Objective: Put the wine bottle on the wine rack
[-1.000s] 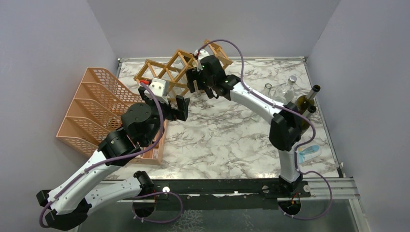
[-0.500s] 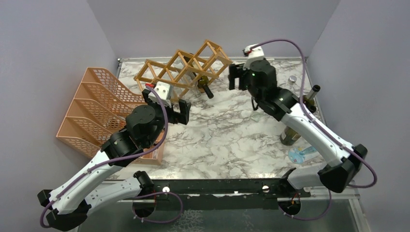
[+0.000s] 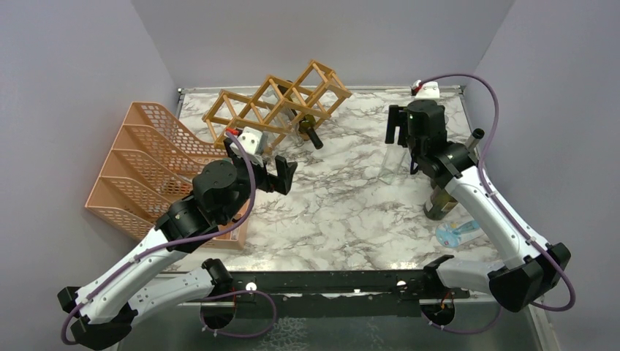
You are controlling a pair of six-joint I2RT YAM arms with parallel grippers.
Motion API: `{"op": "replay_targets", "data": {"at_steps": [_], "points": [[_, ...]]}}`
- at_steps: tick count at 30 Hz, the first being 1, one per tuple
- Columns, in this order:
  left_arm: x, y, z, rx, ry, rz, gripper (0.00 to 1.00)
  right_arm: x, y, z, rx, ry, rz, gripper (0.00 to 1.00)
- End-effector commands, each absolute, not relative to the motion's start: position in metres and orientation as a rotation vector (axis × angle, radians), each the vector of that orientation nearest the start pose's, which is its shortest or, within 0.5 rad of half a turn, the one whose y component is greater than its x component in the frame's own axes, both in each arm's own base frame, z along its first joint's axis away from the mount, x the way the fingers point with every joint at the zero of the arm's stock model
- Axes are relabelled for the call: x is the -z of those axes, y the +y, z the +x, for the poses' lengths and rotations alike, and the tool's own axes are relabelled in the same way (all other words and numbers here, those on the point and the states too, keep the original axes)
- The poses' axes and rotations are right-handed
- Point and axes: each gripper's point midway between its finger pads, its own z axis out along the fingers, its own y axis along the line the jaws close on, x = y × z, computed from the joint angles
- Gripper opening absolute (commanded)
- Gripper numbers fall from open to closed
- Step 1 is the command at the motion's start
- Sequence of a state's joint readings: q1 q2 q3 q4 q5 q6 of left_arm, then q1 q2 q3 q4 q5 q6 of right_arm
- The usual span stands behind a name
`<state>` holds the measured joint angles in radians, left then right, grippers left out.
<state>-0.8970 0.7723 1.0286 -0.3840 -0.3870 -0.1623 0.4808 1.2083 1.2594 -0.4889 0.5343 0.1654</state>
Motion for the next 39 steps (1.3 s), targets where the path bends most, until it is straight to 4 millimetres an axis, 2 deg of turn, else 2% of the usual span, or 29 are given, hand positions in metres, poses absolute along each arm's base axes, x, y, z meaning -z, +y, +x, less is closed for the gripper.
{"op": "replay_targets", "data": {"at_steps": [1,6,15,18,21,24,27,33,39], "points": [[-0.347,-0.199,0.215,0.577,1.668,0.354,0.99,-0.267,0.089,0.358,0.08,2.042,0.052,0.81],[-0.34,-0.203,0.214,0.601,1.689,0.349,0.99,-0.251,0.093,0.361,0.056,2.056,0.005,0.64],[-0.335,-0.207,0.216,0.609,1.698,0.341,0.99,-0.243,0.092,0.378,0.043,2.058,0.025,0.57],[-0.332,-0.209,0.219,0.601,1.704,0.341,0.99,-0.242,0.095,0.379,0.031,2.058,0.018,0.46],[-0.328,-0.212,0.222,0.592,1.712,0.338,0.99,-0.247,0.095,0.376,0.024,2.053,0.004,0.28],[-0.323,-0.217,0.227,0.585,1.724,0.339,0.99,-0.255,0.098,0.368,-0.008,2.063,-0.032,0.1],[-0.311,-0.232,0.23,0.602,1.715,0.397,0.99,-0.264,0.111,0.357,-0.103,2.074,-0.102,0.02],[-0.27,-0.258,0.228,0.701,1.636,0.477,0.99,-0.28,0.157,0.318,-0.441,2.075,-0.294,0.01],[-0.231,-0.297,0.204,0.902,1.6,0.67,0.98,-0.291,0.195,0.276,-0.77,2.006,-0.452,0.01]]}}
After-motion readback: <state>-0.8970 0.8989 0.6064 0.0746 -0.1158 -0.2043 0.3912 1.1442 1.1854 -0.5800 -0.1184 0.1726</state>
